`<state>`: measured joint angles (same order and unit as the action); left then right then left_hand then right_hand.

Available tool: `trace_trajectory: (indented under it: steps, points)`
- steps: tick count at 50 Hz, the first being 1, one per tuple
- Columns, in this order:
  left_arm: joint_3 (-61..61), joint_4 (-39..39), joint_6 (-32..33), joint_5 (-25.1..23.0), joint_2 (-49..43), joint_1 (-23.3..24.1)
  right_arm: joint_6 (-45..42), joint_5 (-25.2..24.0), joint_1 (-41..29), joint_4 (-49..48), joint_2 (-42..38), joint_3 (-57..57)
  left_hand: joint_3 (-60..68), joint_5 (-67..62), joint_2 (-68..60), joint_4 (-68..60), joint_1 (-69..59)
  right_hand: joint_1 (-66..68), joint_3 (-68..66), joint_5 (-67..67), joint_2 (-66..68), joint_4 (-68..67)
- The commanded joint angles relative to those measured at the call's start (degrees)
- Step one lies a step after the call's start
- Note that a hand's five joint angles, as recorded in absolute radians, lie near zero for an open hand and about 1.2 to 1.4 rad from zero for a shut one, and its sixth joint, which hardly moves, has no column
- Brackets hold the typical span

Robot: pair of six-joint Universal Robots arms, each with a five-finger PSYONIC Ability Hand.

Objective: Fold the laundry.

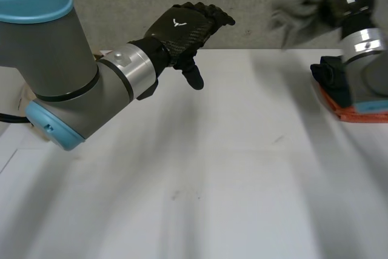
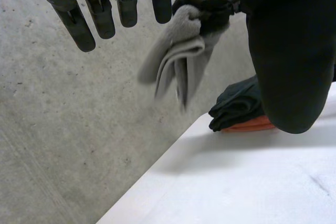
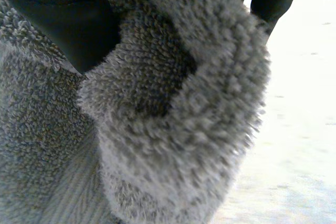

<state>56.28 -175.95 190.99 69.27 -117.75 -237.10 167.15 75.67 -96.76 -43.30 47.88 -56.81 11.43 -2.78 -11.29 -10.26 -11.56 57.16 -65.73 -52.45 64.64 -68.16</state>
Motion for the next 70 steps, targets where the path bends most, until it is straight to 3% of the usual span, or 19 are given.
trace_trajectory:
  steps: [1, 8, 13, 21, 28, 30, 31, 32, 35, 41, 47, 50, 54, 57, 62, 66, 69, 70]
  points:
    - [0.67, 0.09, 0.09, -0.01, -0.12, 0.14, 2.40, -3.50, 9.21, -1.87, -8.67, 9.07, 1.48, -0.13, -1.61, -2.64, -1.35, 22.84, -14.27, -17.55, 15.36, -11.84]
    - [1.64, 0.09, 0.09, -0.01, -0.12, 0.41, 3.54, -12.91, 17.30, -1.87, -19.75, 14.97, 1.48, -0.13, -1.61, -2.64, -1.35, 22.84, -14.27, -17.55, 15.36, -11.84]
    - [2.52, 0.09, 0.09, -0.01, -0.38, 0.67, 4.07, -20.28, 22.04, -1.08, -24.23, 12.00, 1.48, -0.13, -1.61, -2.64, -1.35, 22.84, -14.27, -17.55, 15.36, -11.84]
    - [3.13, 0.09, 0.00, -0.01, -0.82, 1.37, 6.08, -30.30, 26.71, -0.64, -22.49, 6.10, 1.48, -0.13, -1.61, -2.64, -1.35, 22.84, -14.27, -17.55, 15.36, -11.84]
    - [3.66, 0.09, 0.09, -0.01, -0.73, 1.55, 13.99, -33.66, 28.11, -1.69, -20.20, 5.30, 1.48, -0.13, -1.61, -2.64, -1.35, 22.84, -14.27, -17.55, 15.36, -11.84]
    - [3.75, 0.09, 0.00, -0.01, -0.64, 1.64, 15.84, -33.13, 28.90, -2.31, -19.59, 5.66, 1.48, -0.13, -1.61, -2.64, -1.35, 22.84, -14.27, -17.55, 15.36, -11.84]
    - [3.83, 0.09, 0.00, -0.01, -0.64, 1.64, 15.93, -32.87, 29.17, -2.22, -19.24, 5.48, 1.48, -0.13, -1.61, -2.64, -1.35, 6.24, 2.33, -0.95, -1.24, 4.75]
    - [3.84, 0.09, 0.00, -0.01, -0.56, 1.73, 16.02, -32.17, 29.52, -1.61, -18.45, 4.87, 1.48, -0.13, -1.61, -2.64, -1.35, -47.16, 55.73, 52.45, -54.64, 58.16]
    - [3.84, 0.09, -0.09, -0.01, -0.38, 1.90, 16.81, -30.15, 29.70, 1.10, -16.08, 3.64, 1.31, 0.04, -1.45, -2.48, -1.18, -47.16, 55.73, 52.45, -54.64, 58.16]
    - [3.92, 0.00, -0.18, -0.01, -0.03, 3.22, 14.09, -27.07, 32.77, 17.62, -4.74, -0.58, 0.97, 0.38, -1.11, -2.14, -0.84, -47.16, 55.73, 52.45, -54.64, 58.16]
    - [4.01, 0.00, -0.35, -0.01, 1.02, 4.01, 2.59, -21.98, 36.64, 33.53, 3.17, -0.94, 0.47, 0.88, -0.60, -1.63, -0.34, -47.16, 55.73, 52.45, -54.64, 58.16]
    - [4.01, -0.18, -0.35, -0.01, 2.34, 4.01, -7.34, -15.66, 37.87, 39.60, 7.74, 0.29, 0.47, 0.88, -0.60, -1.63, -0.34, -47.16, 55.73, 52.45, -54.64, 58.16]
    - [3.66, -1.32, -0.35, 0.25, 4.54, 3.75, -17.19, -4.76, 36.47, 39.27, 11.70, 1.26, 0.47, 0.88, -0.60, -1.63, -0.34, -47.16, 55.73, 52.45, -54.64, 58.16]
    - [3.22, -2.99, -0.35, 1.92, 6.73, 3.22, -18.96, 0.00, 28.93, 34.97, 14.25, 0.74, 0.47, 0.88, -0.60, -1.63, -0.34, -47.16, 55.73, 52.45, -54.64, 58.16]
    - [2.08, -4.92, 0.17, 9.21, 10.69, 0.07, -18.79, -0.61, 15.92, 22.06, 18.38, -5.58, -0.04, 1.39, -0.10, -1.13, 0.17, -47.16, 55.73, 52.45, -54.64, 58.16]
    - [1.81, -5.01, 3.07, 16.77, 12.37, -9.59, -18.35, -5.17, 6.60, 11.06, 24.53, -15.86, -0.38, 1.72, 0.24, -0.79, 0.50, -47.16, 55.73, 52.45, -54.64, 58.16]
    - [1.99, -4.66, 10.17, 18.62, 11.49, -15.92, -17.82, -10.27, 0.44, 9.73, 25.06, -21.75, -0.38, 1.72, 0.24, -0.79, 0.50, -47.16, 55.73, 52.45, -54.64, 58.16]
    - [1.99, -4.83, 15.50, 18.97, 9.31, -18.90, -17.64, -11.85, -2.01, 11.03, 24.98, -23.85, -0.38, 1.72, 0.24, -0.79, 0.50, -47.16, 55.73, 52.45, -54.64, 58.16]
